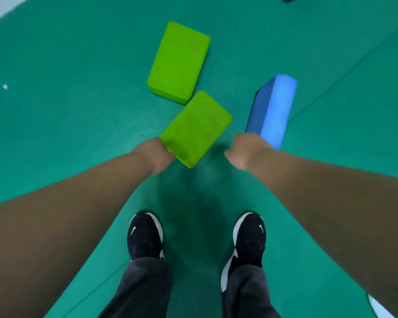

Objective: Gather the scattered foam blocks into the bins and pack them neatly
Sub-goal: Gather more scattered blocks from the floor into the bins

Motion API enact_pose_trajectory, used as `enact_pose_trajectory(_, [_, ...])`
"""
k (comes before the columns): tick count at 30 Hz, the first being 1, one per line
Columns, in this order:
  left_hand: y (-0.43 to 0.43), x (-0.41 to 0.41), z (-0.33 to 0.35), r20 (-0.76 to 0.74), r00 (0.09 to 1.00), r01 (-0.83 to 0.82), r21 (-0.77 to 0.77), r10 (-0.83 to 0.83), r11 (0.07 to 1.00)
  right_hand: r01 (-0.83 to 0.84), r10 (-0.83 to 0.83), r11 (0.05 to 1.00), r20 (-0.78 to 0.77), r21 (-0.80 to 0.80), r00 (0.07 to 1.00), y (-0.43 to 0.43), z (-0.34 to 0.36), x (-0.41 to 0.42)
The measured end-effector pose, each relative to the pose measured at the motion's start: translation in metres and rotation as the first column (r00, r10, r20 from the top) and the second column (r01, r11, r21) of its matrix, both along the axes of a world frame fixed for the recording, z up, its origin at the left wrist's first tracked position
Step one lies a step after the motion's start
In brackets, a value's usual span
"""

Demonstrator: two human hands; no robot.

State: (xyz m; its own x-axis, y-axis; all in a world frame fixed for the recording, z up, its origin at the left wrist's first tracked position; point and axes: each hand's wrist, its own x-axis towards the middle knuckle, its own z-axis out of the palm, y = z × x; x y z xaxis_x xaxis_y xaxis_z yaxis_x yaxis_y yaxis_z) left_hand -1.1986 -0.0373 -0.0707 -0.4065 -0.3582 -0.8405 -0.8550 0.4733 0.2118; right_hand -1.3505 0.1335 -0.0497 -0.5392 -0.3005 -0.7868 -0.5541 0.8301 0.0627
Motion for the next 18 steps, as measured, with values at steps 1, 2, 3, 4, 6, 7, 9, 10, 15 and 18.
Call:
enact_pose_trajectory(1, [0.005,-0.009,-0.009,0.002,1.0,0.0,-0.03,0.0,1.0,0.072,-0.073,0.997,-0.055,-0.017,0.996,0.01,-0.01,-0.01])
enact_pose_trajectory(2, [0.01,-0.018,-0.02,0.006,1.0,-0.011,-0.051,0.012,0.999,0.133,-0.137,0.99,-0.12,-0.045,0.983,0.02,-0.018,-0.021])
enact_pose_trajectory(3, [0.014,-0.028,-0.029,0.008,1.0,-0.013,-0.079,0.013,0.997,0.179,-0.19,0.981,-0.186,-0.073,0.964,0.03,-0.027,-0.031])
enact_pose_trajectory(4, [0.019,-0.038,-0.039,0.007,1.0,-0.01,-0.109,0.011,0.994,0.203,-0.221,0.975,-0.247,-0.094,0.943,0.039,-0.035,-0.04])
enact_pose_trajectory(6, [0.028,-0.058,-0.05,0.006,1.0,0.009,-0.16,-0.008,0.987,0.212,-0.246,0.968,-0.344,-0.134,0.906,0.052,-0.052,-0.058])
enact_pose_trajectory(7, [0.032,-0.069,-0.058,0.005,1.0,0.014,-0.175,-0.013,0.985,0.21,-0.256,0.965,-0.383,-0.158,0.888,0.055,-0.059,-0.065])
enact_pose_trajectory(9, [0.038,-0.086,-0.072,0.024,1.0,0.011,-0.213,-0.006,0.977,0.199,-0.27,0.96,-0.455,-0.199,0.849,0.058,-0.072,-0.077])
enact_pose_trajectory(10, [0.04,-0.092,-0.083,0.043,0.999,0.009,-0.235,0.001,0.972,0.198,-0.278,0.957,-0.482,-0.211,0.831,0.059,-0.078,-0.082])
enact_pose_trajectory(15, [0.038,-0.107,-0.114,0.094,0.995,-0.006,-0.321,0.039,0.947,0.232,-0.347,0.934,-0.525,-0.273,0.777,0.061,-0.099,-0.1])
enact_pose_trajectory(18, [0.032,-0.112,-0.112,0.12,0.986,-0.07,-0.315,0.113,0.947,0.163,-0.255,0.965,-0.572,-0.207,0.779,0.061,-0.103,-0.103])
